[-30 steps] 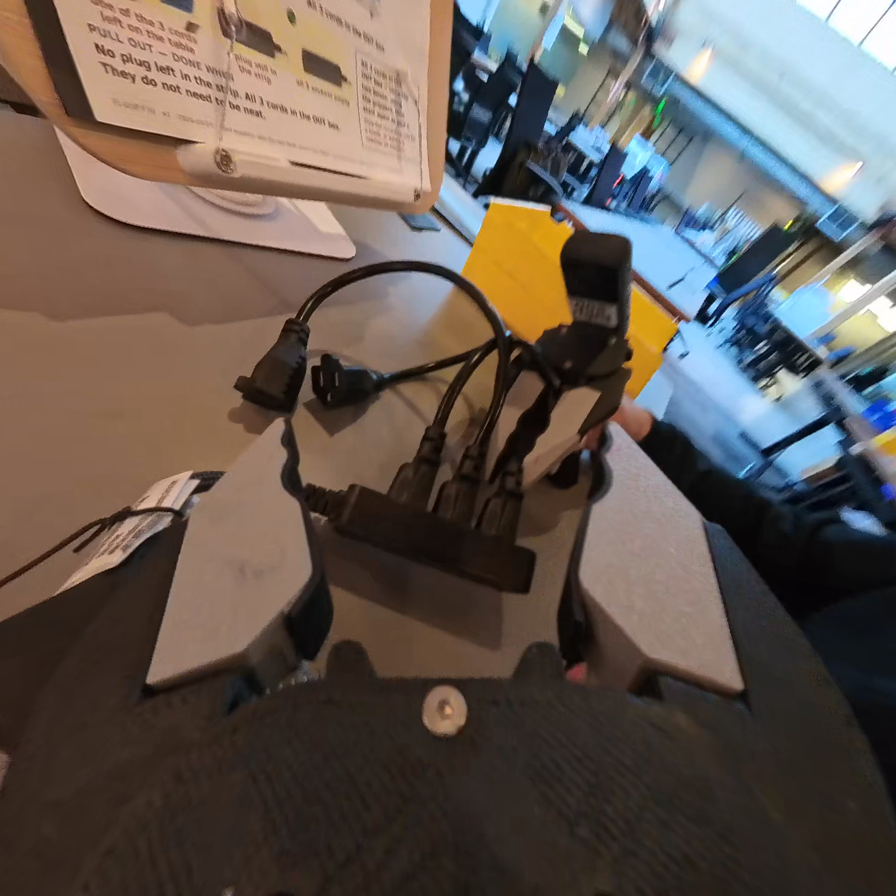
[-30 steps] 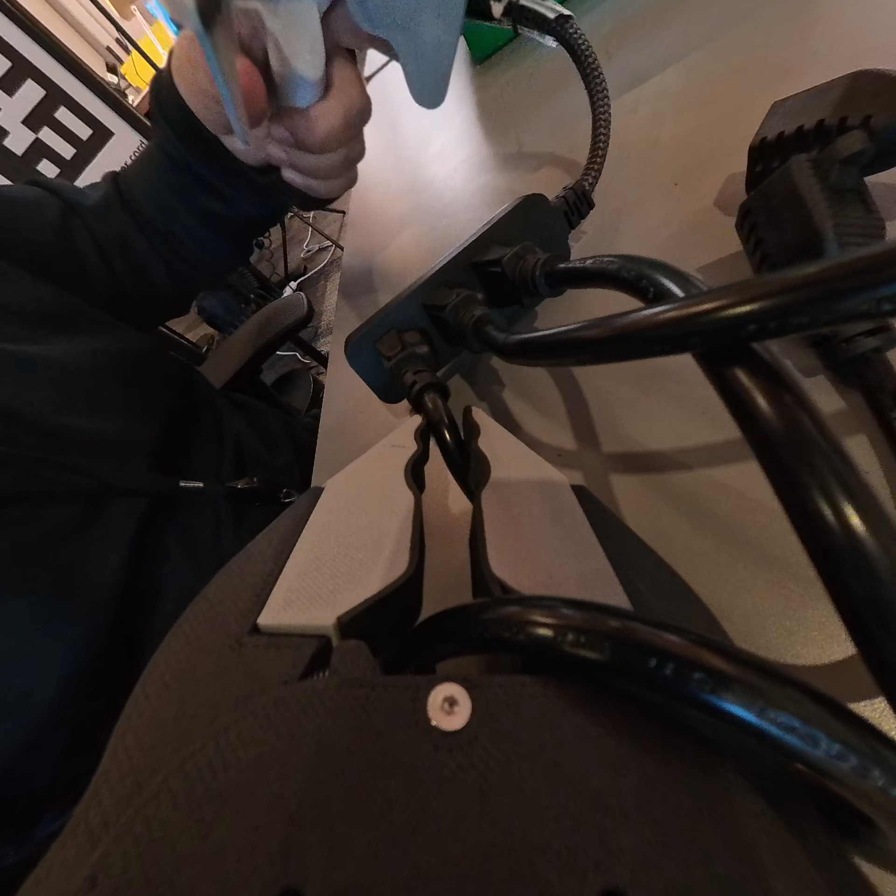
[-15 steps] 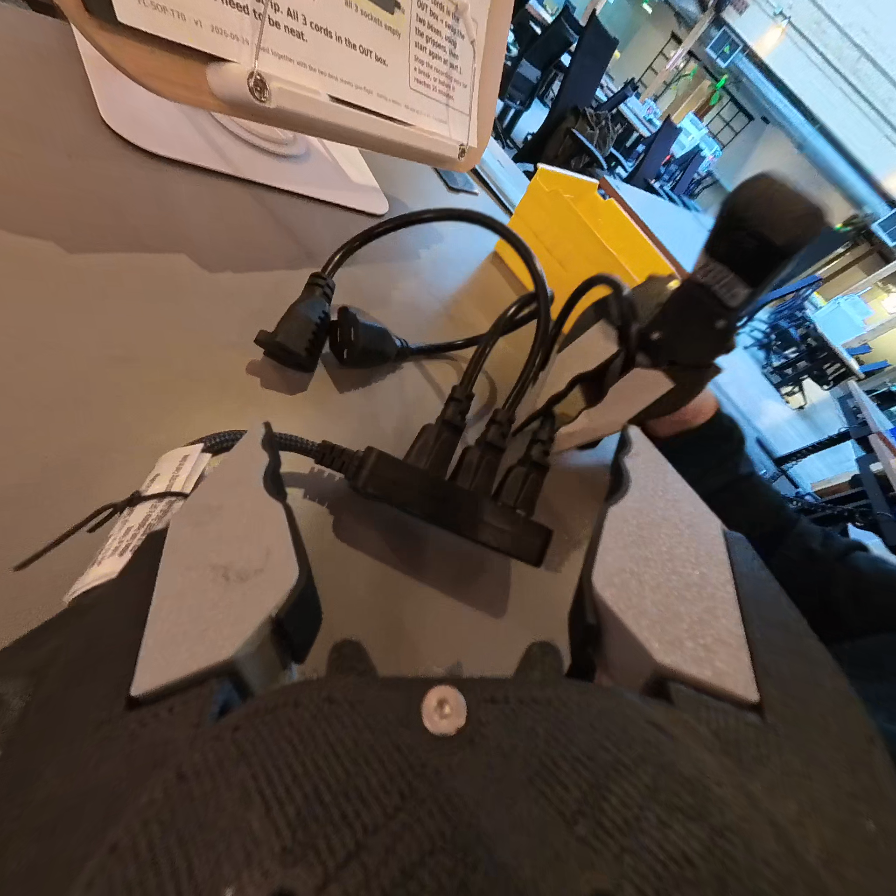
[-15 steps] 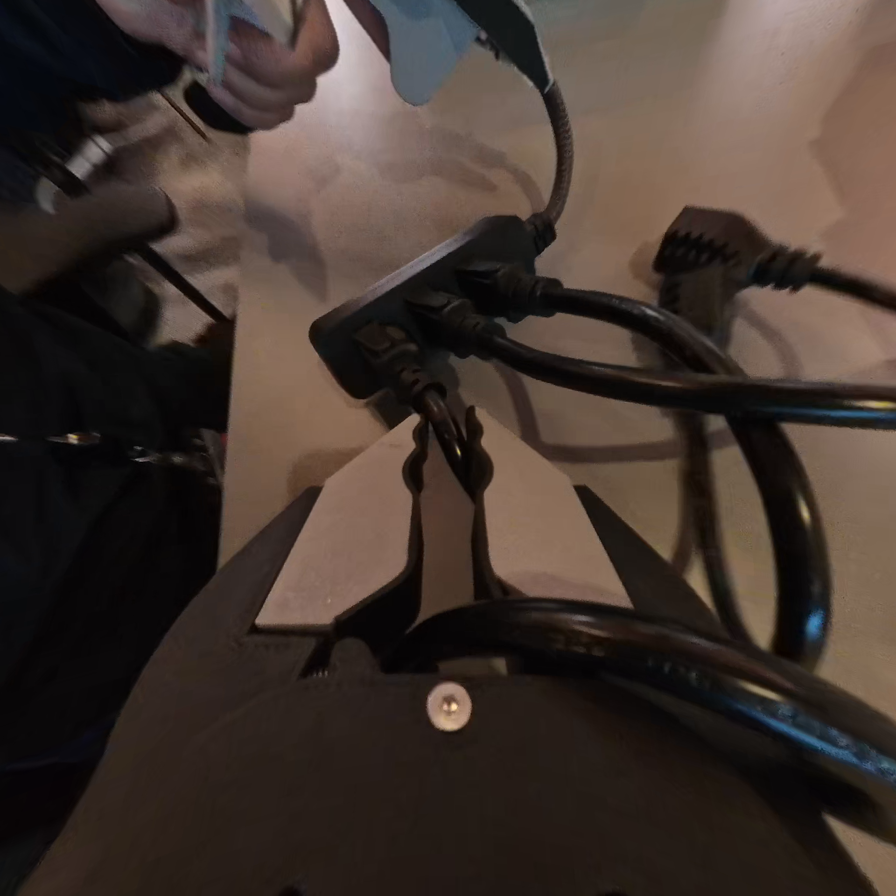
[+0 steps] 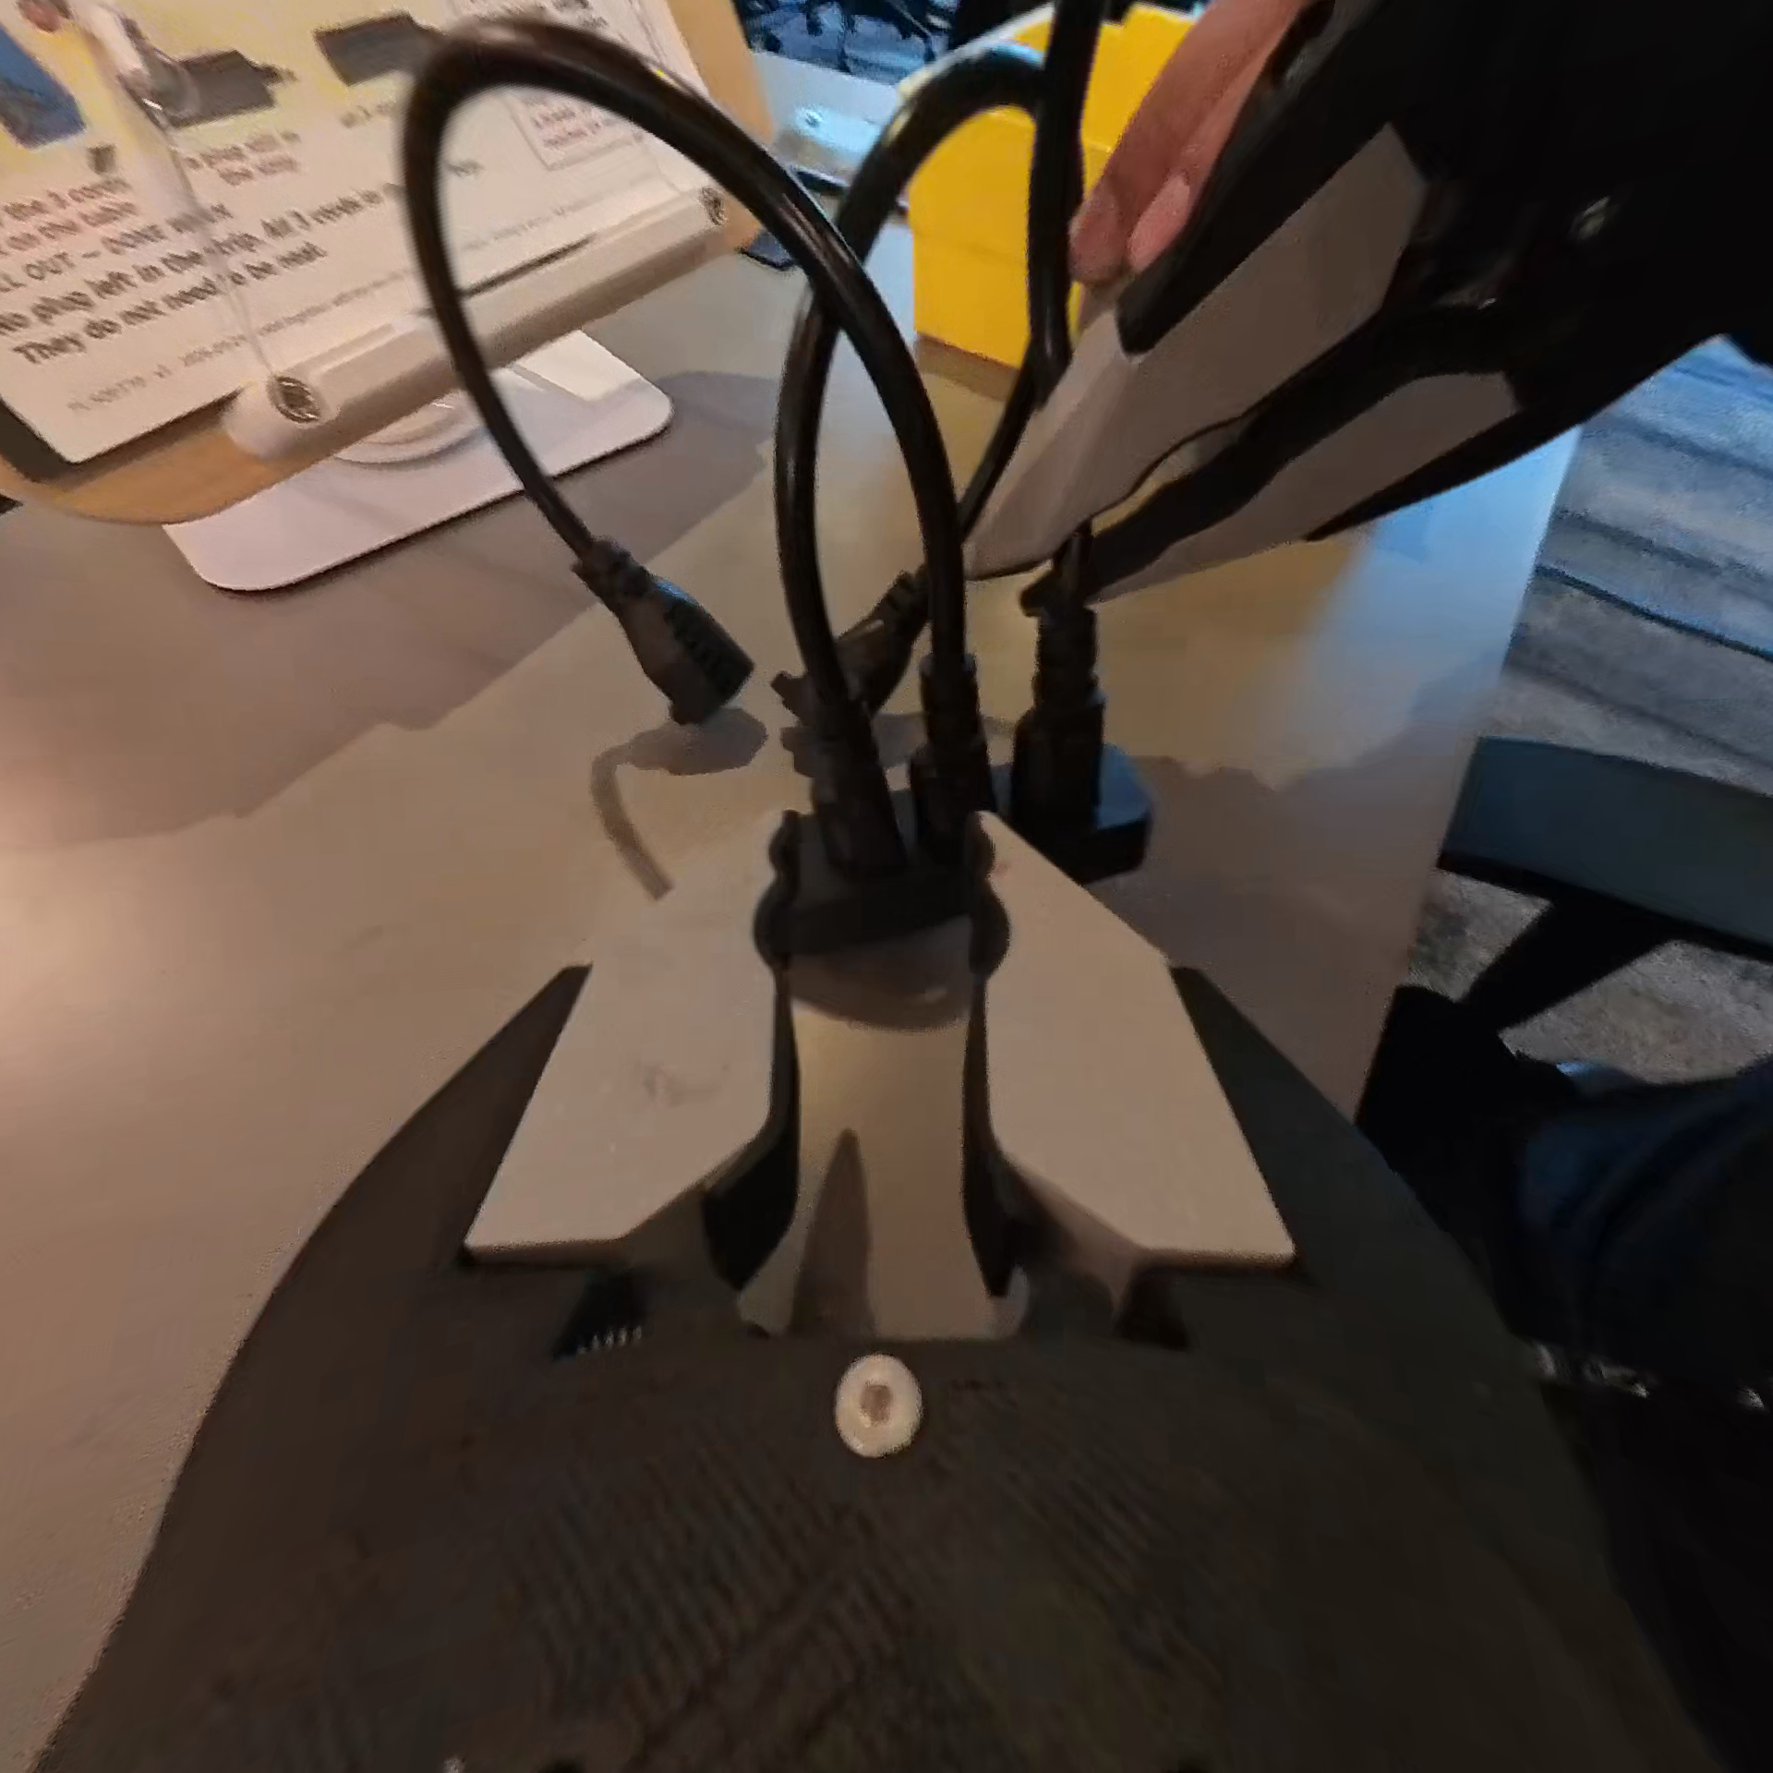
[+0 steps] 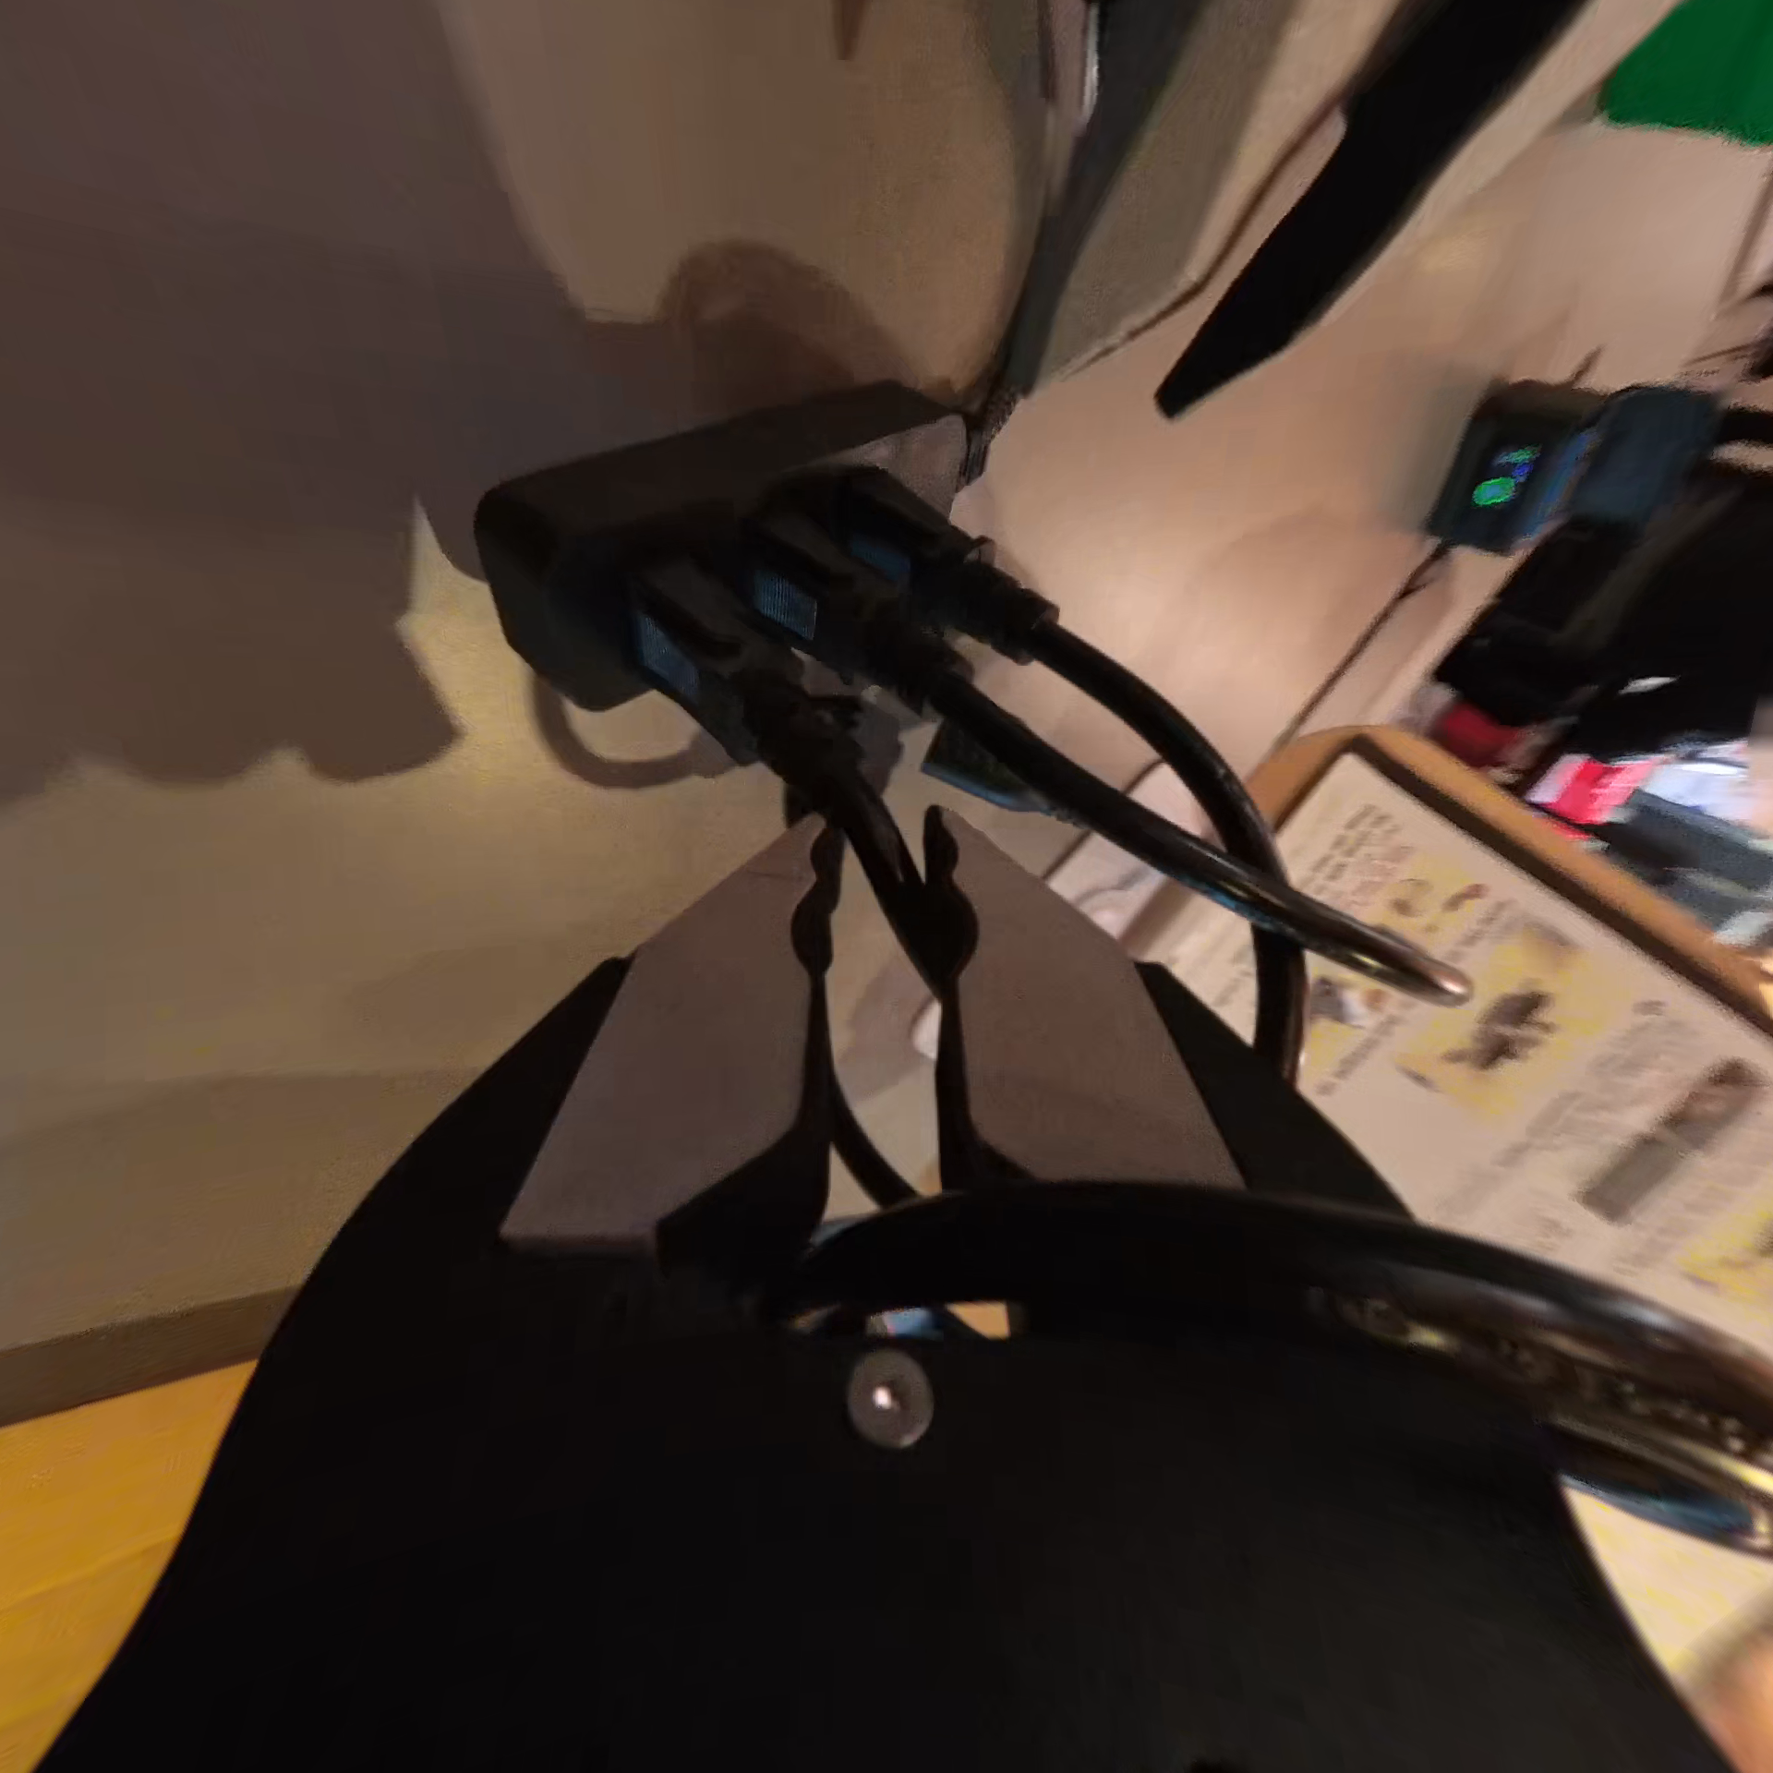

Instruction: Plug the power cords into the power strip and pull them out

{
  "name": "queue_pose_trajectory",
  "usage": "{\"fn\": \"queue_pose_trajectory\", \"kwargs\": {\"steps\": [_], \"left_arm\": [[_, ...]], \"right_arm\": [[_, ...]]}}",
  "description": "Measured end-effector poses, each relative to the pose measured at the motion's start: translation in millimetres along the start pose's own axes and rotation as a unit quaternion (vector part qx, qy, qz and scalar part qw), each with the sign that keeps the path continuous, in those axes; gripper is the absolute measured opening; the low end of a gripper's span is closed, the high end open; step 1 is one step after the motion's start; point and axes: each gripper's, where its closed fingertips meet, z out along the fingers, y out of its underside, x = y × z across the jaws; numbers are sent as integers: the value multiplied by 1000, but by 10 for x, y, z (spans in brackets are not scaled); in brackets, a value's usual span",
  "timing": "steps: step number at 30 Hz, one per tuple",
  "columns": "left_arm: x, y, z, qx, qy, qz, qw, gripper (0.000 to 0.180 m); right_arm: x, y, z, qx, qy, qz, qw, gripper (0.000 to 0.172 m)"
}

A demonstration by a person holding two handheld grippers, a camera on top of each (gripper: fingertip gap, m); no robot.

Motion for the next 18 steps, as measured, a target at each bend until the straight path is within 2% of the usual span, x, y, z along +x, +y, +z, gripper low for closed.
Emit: {"fn": "queue_pose_trajectory", "kwargs": {"steps": [2,4,7,12,15,18], "left_arm": [[78,68,25,-26,37,9,999,16],[18,112,79,-48,33,27,998,3],[-116,124,215,-76,19,54,995,2],[-153,246,477,-140,47,76,986,0],[-306,421,579,-192,16,96,977,0],[-500,459,600,-196,-42,132,971,0]], "right_arm": [[0,8,61,-21,56,-57,997,14],[-16,39,120,-43,107,-107,988,15],[45,-9,119,-41,179,-162,970,15],[249,91,208,-55,228,-202,951,14],[446,223,277,-69,263,-221,937,14],[494,353,264,-79,252,-193,945,24]]}}
